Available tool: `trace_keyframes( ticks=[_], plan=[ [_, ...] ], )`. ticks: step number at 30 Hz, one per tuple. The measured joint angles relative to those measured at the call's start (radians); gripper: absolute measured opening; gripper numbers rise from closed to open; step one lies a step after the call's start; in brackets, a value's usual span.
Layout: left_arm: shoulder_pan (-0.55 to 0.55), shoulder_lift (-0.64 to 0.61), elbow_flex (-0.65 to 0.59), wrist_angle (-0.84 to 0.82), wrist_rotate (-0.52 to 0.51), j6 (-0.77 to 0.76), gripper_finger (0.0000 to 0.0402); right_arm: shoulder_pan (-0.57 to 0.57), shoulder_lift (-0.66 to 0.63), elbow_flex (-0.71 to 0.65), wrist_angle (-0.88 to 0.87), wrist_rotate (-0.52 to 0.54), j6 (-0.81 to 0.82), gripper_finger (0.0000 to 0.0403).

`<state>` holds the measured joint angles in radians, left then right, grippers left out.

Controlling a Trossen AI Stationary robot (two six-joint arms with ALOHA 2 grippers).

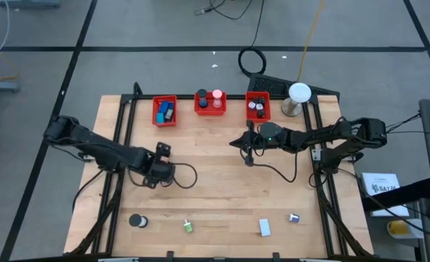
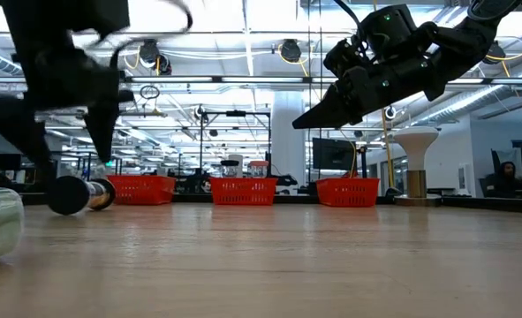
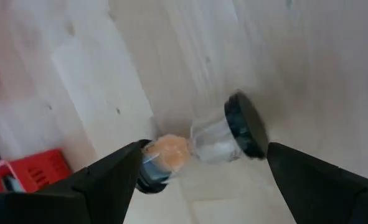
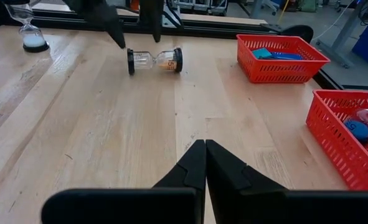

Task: Pick & Place Office items
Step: Put the light orange hourglass into the middle orange basket

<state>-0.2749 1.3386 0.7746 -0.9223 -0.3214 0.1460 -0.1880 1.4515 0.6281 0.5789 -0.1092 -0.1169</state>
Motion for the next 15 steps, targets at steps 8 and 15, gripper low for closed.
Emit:
trace_keyframes(
  ticks=[8, 15],
  plan=[
    [0.036, 0.169, -0.002, 0.005, -0.041, 0.156, 0.0353, 0.000, 0.000, 0.000, -0.001, 0.000, -0.002, 0.0000],
    [0.041, 0.237, -0.002, 0.027, -0.047, 0.193, 0.0298, 0.000, 0.000, 0.000, -0.003, 0.000, -0.003, 0.0000]
  ],
)
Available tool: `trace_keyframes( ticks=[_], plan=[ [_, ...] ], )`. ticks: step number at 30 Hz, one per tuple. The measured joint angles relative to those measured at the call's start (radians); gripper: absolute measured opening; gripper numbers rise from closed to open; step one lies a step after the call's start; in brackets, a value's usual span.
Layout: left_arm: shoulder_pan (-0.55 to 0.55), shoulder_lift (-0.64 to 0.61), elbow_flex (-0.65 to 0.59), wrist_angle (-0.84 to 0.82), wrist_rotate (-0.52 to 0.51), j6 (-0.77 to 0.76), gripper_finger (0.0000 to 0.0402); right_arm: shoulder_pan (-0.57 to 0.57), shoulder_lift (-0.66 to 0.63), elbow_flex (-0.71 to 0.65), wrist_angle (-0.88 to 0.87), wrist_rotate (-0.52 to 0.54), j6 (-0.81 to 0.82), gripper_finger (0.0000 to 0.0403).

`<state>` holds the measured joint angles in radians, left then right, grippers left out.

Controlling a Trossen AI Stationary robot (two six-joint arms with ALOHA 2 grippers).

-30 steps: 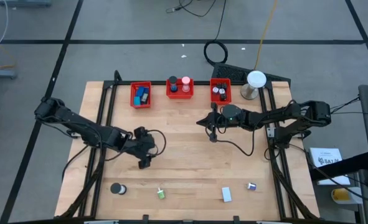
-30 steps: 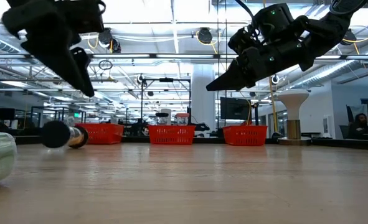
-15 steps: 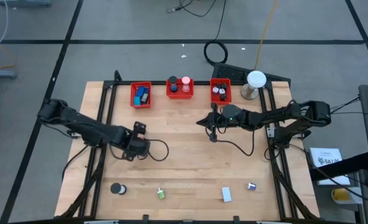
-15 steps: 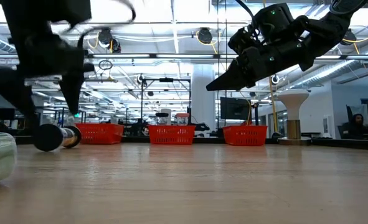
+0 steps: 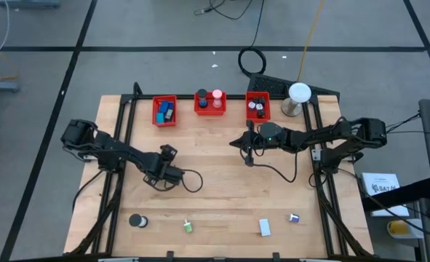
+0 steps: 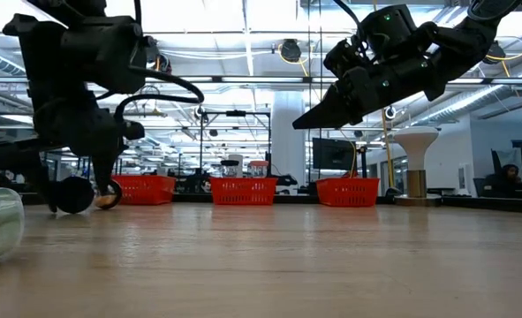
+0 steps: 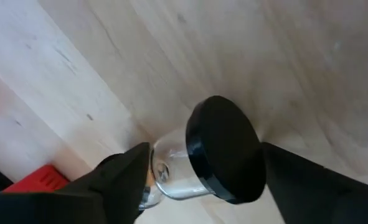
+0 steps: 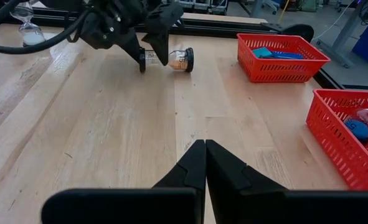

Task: Pick & Place Office items
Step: Put the light orange hourglass into the middle orange basket

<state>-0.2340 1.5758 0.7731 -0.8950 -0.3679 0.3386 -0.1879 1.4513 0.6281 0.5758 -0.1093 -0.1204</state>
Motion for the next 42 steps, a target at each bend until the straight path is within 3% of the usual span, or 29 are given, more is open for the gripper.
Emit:
trace_keyframes(
  ticks=[3, 11, 20, 25, 28, 32, 34, 37, 42],
  plan=[
    [0.000, 0.002, 0.000, 0.014, -0.006, 0.000, 0.0258, 0.000, 0.000, 0.000, 0.000, 0.000, 0.000, 0.0000],
    [0.018, 0.000, 0.037, 0.030, -0.020, -0.045, 0.0258, 0.000, 0.000, 0.000, 0.000, 0.000, 0.000, 0.0000],
    [0.098, -0.108, 0.121, 0.120, 0.118, -0.136, 0.0258, 0.000, 0.000, 0.000, 0.000, -0.007, 0.000, 0.0000],
    [0.193, -0.264, 0.065, 0.410, 0.334, -0.285, 0.0258, 0.000, 0.000, 0.000, 0.003, -0.051, 0.000, 0.0000],
    [0.248, -0.327, -0.030, 0.703, 0.483, -0.409, 0.0258, 0.000, 0.000, 0.000, 0.002, -0.053, 0.000, 0.0000],
    [0.307, -0.311, -0.199, 1.153, 0.630, -0.602, 0.0258, 0.000, 0.000, 0.000, 0.005, -0.052, 0.000, 0.0000],
    [0.325, -0.265, -0.263, 1.379, 0.645, -0.689, 0.0258, 0.000, 0.000, 0.000, 0.007, -0.052, 0.000, 0.0000],
    [0.345, -0.196, -0.316, 1.564, 0.646, -0.798, 0.0258, 0.000, 0.000, -0.001, 0.014, -0.052, 0.002, 0.0000],
    [0.341, -0.055, -0.281, 1.603, 0.641, -0.909, 0.0258, 0.000, 0.000, -0.001, 0.029, -0.053, 0.003, 0.0000]
  ],
)
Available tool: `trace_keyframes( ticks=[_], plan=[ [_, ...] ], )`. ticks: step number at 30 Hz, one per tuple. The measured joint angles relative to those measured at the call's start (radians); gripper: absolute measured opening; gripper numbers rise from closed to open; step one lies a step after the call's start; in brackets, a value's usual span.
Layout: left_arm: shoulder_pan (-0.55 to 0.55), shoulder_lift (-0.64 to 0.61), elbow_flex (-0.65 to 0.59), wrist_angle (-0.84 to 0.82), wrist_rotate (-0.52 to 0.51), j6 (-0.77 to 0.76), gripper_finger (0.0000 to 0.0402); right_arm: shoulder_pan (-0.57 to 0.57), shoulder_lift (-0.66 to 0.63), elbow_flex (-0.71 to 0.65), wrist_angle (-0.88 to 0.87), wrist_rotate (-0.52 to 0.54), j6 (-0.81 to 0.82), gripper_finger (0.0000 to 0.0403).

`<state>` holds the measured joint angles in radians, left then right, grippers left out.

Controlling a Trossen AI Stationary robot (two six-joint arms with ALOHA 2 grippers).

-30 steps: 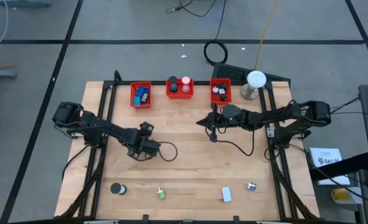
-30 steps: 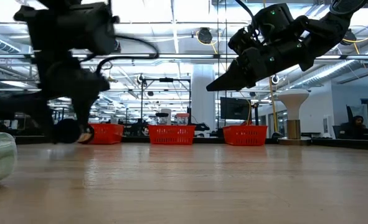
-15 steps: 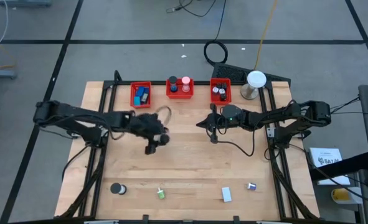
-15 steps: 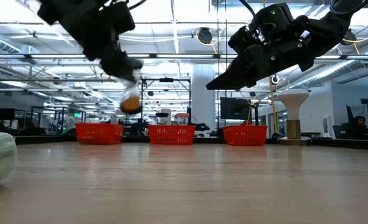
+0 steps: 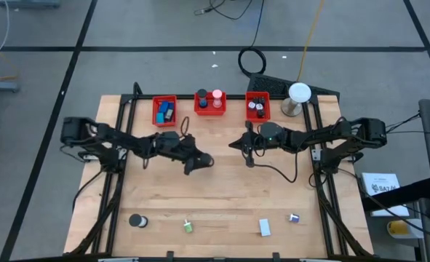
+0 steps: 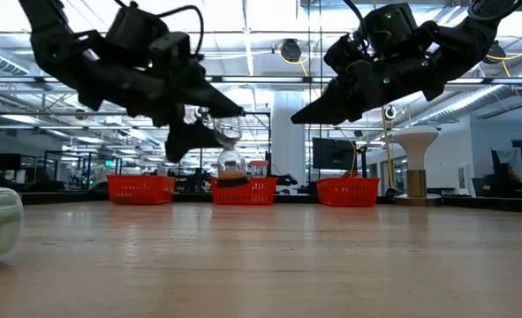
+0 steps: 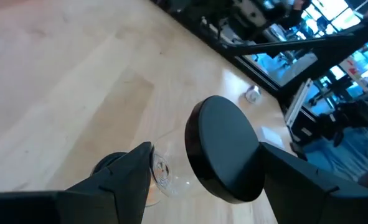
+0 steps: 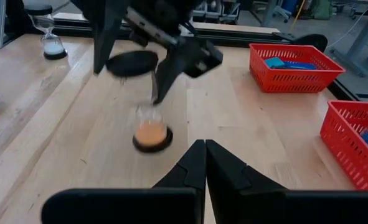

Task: Pick & Place Office items
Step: Put the light orange hourglass into the middle orange basket

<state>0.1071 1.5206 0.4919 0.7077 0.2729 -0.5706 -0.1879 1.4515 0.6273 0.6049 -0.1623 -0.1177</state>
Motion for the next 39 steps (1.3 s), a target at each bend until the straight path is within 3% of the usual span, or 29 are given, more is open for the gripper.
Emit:
trace_keyframes(
  ticks=[12, 29, 39],
  plan=[
    [0.055, 0.145, 0.071, 0.001, 0.014, -0.094, 0.0258, 0.001, 0.000, 0.000, -0.005, 0.000, 0.001, 0.0000],
    [0.066, 0.144, 0.071, -0.040, -0.038, -0.122, 0.0276, 0.001, 0.000, 0.000, -0.002, 0.000, 0.000, 0.0000],
    [0.066, 0.133, 0.071, -0.056, -0.038, 0.002, 0.0293, 0.001, 0.000, 0.000, -0.003, 0.000, 0.000, 0.0000]
  ],
)
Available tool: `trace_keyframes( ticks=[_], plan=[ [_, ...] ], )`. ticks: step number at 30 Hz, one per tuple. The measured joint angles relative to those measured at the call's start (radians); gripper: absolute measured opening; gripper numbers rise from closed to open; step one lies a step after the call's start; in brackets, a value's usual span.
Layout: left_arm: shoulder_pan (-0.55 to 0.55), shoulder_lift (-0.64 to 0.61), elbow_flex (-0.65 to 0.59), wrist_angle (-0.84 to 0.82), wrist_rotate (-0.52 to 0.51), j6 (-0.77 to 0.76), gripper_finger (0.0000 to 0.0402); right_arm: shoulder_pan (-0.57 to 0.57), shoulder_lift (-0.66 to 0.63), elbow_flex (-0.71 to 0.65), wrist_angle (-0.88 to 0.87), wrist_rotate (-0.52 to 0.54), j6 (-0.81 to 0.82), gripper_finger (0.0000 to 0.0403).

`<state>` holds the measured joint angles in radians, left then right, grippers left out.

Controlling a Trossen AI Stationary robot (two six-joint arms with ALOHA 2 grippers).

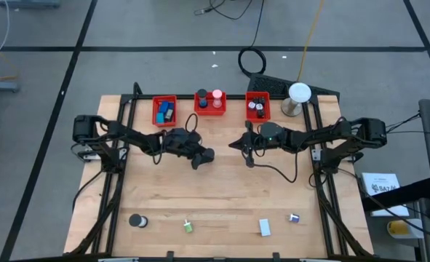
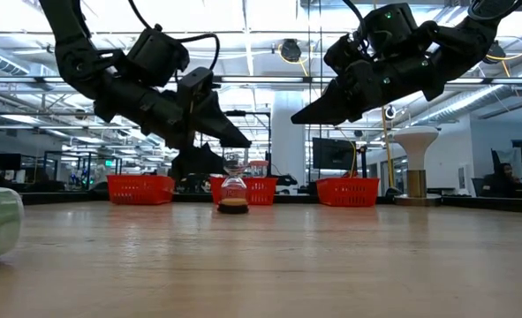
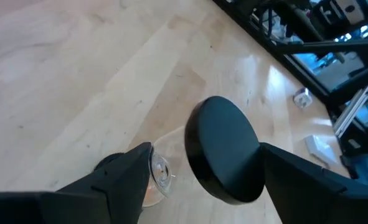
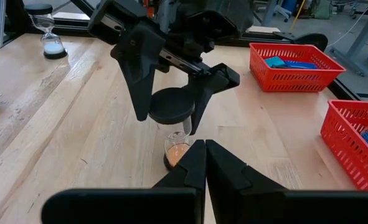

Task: Pick & Place Office items
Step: Put the light orange hourglass into the middle orange basket

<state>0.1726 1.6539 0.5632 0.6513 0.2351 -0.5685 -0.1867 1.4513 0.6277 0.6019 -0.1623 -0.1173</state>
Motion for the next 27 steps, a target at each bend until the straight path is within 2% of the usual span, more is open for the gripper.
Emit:
trace_keyframes(
  ticks=[7, 16, 21, 27],
  plan=[
    [0.015, 0.000, 0.000, -0.040, -0.005, 0.029, 0.0321, 0.000, 0.000, 0.000, 0.000, 0.000, 0.000, 0.0000],
    [0.032, -0.002, 0.000, -0.068, -0.009, 0.128, 0.0325, 0.000, 0.000, 0.000, 0.000, 0.000, 0.000, 0.0000],
    [0.032, -0.060, 0.000, -0.171, -0.027, 0.217, 0.0334, 0.000, 0.000, 0.000, 0.002, 0.000, -0.002, 0.0000],
    [0.021, -0.160, 0.000, -0.282, -0.116, 0.324, 0.0335, 0.000, 0.000, 0.000, 0.026, 0.002, 0.000, 0.0000]
  ],
)
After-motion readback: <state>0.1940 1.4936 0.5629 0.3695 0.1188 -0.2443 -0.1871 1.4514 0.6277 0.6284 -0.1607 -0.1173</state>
